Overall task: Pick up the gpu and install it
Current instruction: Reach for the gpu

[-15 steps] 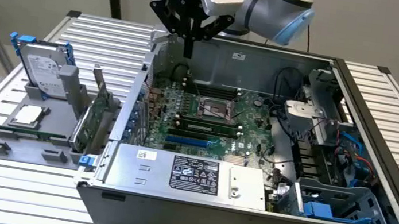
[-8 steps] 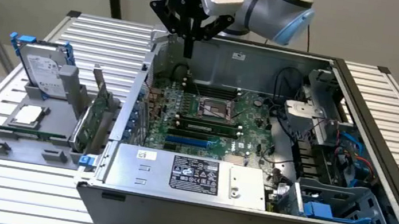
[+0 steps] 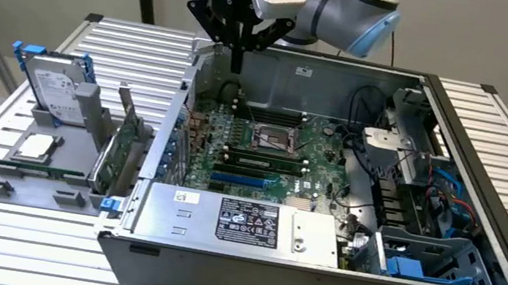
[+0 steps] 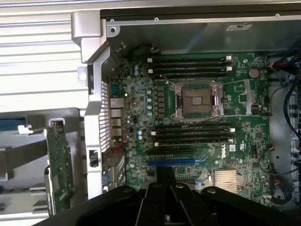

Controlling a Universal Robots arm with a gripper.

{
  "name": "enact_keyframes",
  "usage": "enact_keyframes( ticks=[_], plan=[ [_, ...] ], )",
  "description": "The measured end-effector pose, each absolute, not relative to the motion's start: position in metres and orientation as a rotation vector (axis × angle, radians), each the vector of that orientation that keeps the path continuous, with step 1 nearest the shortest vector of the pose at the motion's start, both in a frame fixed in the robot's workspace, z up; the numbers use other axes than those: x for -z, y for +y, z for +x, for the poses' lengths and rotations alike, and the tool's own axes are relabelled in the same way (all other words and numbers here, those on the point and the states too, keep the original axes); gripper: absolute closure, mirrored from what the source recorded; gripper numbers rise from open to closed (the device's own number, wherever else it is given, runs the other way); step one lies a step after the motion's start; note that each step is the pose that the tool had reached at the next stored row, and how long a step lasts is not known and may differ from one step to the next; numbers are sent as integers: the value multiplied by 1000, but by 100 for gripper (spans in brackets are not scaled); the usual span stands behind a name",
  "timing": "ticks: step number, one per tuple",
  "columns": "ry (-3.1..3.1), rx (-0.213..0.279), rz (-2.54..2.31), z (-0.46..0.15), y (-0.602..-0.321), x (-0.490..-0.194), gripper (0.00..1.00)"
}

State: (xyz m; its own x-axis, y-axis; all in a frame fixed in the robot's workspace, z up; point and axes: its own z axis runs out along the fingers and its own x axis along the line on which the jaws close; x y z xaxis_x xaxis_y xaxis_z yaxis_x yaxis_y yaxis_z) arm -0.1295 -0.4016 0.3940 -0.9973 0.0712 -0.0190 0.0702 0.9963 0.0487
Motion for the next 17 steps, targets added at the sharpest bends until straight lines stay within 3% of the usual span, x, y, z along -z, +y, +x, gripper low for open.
enact_keyframes(
  ticks=[17],
  plan=[
    [3114, -75, 110, -207, -431, -393, 100]
  ],
)
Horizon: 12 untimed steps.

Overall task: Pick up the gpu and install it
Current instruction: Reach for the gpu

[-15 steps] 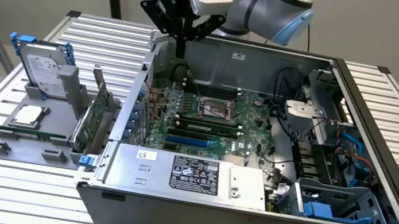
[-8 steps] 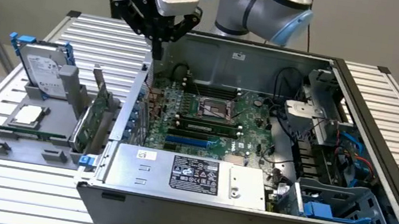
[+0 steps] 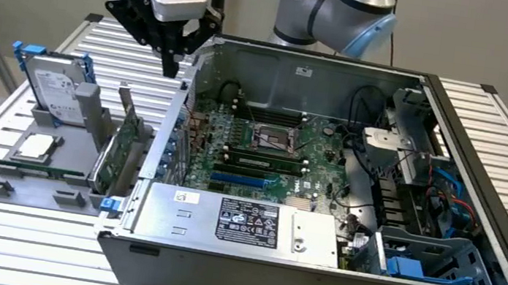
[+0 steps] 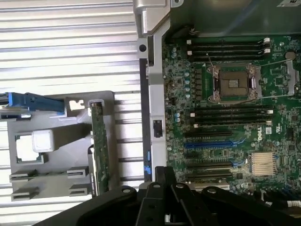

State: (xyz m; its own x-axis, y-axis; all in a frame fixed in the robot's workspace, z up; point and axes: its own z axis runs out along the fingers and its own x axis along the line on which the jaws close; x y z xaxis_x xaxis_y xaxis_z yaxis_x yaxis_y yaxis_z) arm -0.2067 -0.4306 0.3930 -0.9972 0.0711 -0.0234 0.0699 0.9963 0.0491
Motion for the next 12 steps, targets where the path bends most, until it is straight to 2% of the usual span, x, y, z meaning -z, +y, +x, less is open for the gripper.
enact_keyframes(
  ticks=[12],
  plan=[
    [3114, -75, 110, -262, -440, -379, 100]
  ],
)
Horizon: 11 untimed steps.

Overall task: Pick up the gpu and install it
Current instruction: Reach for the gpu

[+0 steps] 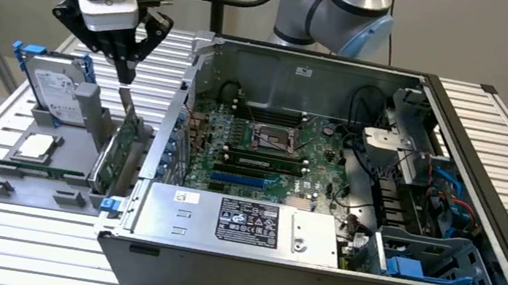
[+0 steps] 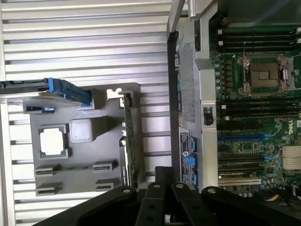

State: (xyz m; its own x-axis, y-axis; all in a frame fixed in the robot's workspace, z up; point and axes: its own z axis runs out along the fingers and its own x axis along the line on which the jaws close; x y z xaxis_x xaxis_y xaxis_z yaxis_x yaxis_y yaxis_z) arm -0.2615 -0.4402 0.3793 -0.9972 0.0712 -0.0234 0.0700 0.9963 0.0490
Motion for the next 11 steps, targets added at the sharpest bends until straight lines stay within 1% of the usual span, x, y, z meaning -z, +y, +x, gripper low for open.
enact_keyframes(
  ticks=[7, 11],
  plan=[
    [3114, -75, 110, -292, -444, -367, 100],
    [3114, -75, 110, -295, -444, -364, 100]
  ],
)
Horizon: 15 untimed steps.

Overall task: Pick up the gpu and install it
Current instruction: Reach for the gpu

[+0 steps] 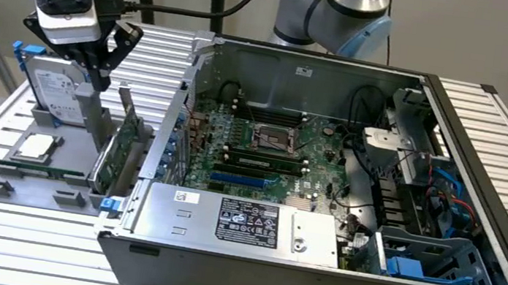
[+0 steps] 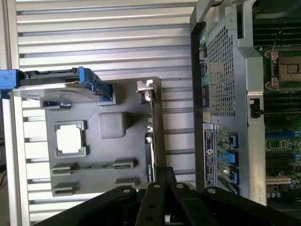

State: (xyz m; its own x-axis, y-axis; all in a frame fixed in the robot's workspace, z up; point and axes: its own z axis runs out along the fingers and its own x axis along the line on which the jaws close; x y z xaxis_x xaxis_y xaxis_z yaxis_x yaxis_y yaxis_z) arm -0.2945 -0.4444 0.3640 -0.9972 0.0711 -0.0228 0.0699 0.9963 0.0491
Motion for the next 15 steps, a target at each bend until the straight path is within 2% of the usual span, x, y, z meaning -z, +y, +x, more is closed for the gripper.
enact_keyframes(
  ticks=[15],
  plan=[
    [3114, -75, 110, -295, -444, -364, 100]
  ],
)
